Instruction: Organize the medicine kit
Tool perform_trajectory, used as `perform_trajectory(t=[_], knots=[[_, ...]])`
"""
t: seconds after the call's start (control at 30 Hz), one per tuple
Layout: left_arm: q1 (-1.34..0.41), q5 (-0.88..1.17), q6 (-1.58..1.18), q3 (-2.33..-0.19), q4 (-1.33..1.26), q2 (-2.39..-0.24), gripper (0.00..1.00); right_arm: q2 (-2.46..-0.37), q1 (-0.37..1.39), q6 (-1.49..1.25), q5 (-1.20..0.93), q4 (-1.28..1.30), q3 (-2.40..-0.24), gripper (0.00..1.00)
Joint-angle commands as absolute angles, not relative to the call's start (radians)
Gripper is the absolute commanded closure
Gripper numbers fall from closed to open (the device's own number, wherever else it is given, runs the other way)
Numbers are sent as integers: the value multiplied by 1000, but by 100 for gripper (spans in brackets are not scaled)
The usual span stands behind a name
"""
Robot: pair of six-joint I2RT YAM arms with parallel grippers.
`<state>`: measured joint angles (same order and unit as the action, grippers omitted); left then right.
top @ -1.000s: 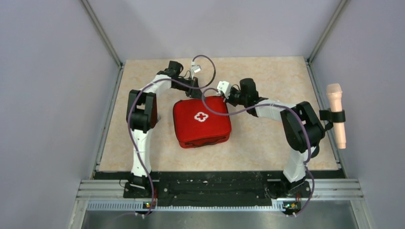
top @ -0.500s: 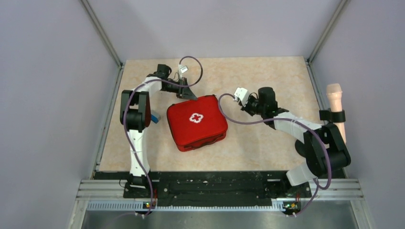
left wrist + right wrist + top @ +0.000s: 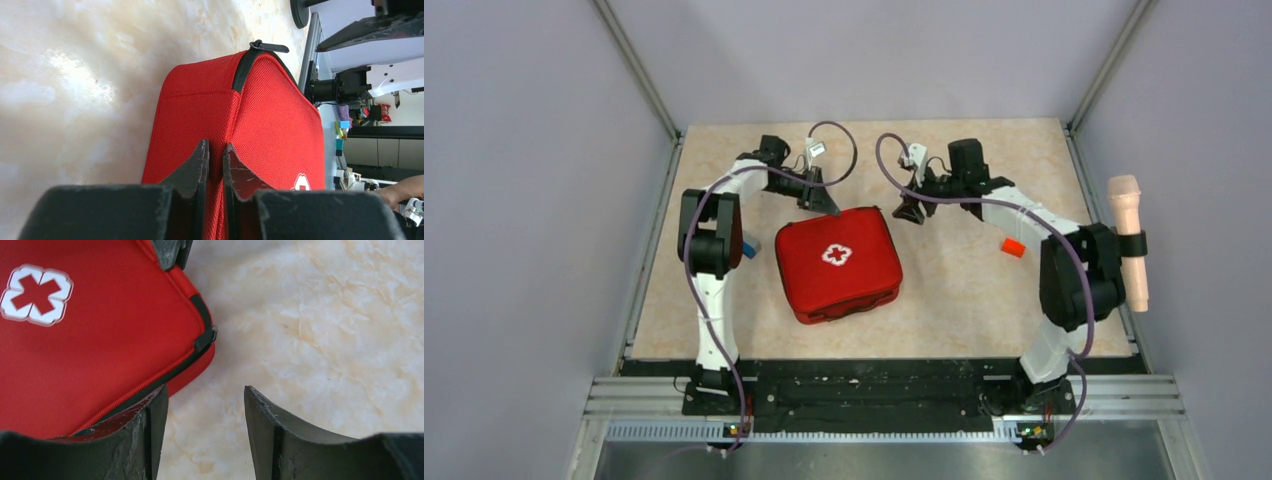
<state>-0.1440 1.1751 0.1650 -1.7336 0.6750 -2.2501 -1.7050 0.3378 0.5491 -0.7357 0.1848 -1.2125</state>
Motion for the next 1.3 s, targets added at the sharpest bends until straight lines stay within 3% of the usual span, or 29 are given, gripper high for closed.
perform_trajectory(t=[0.0,0.37,0.57,0.7,0.83,0.93,1.27], knots=[[-171,1164,186,-1727,764,-2199,100,-1804,350,380,-837,107,-1296,44],[-173,1134,185,-1708,760,-2178,100,-1915,387,168,-800,-45,-1334,47],[-181,1130,186,-1704,758,-2174,100,-1934,390,141,-815,-53,-1349,55],[-186,1127,186,-1703,758,-2174,100,-1950,390,99,-754,-83,-1345,69],[-187,1126,186,-1700,758,-2169,100,-1963,390,82,-731,-90,-1349,75],[-187,1124,188,-1697,757,-2168,100,-1963,390,71,-732,-91,-1348,100],[-160,1040,142,-1683,724,-2143,100,-1856,315,-146,-602,-43,-1267,100]])
